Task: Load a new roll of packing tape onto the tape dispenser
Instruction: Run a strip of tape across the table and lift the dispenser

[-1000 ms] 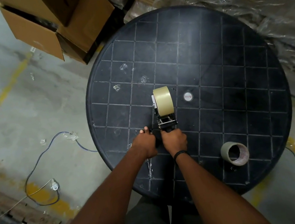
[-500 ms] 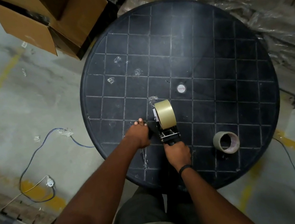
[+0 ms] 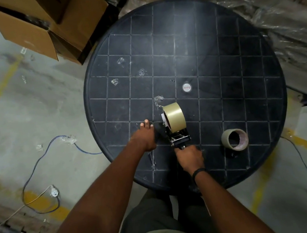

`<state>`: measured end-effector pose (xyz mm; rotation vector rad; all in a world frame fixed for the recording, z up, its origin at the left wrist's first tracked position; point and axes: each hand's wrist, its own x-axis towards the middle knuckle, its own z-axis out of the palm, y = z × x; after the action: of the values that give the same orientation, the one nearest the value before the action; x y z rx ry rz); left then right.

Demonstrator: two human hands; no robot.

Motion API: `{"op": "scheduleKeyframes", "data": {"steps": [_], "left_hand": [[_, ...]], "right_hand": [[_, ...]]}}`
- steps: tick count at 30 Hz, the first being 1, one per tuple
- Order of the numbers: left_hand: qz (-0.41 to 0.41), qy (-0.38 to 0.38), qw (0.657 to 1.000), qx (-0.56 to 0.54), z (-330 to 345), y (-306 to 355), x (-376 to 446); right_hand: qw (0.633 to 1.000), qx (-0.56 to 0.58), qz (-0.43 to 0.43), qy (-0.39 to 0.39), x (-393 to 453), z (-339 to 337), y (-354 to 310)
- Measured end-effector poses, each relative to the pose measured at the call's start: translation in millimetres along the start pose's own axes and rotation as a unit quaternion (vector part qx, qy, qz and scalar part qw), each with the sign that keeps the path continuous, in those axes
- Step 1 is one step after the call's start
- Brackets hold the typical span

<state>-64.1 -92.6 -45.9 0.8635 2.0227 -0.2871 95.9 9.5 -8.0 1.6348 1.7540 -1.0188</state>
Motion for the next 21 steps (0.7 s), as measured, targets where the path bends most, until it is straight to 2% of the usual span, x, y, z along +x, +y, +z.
{"op": "scheduleKeyframes", "data": {"steps": [13, 21], "left_hand": [[-0.009, -0.009, 0.999, -0.037, 19.8, 6.3, 0.3], [-0.016, 0.014, 0.999, -0.049, 42.3, 52.1, -14.1]], "right_hand": [[1.000, 0.000, 0.013, -0.026, -16.3, 2.9, 60.9], [0.999, 0.002, 0.015, -0.043, -35.4, 4.8, 128.1]]}}
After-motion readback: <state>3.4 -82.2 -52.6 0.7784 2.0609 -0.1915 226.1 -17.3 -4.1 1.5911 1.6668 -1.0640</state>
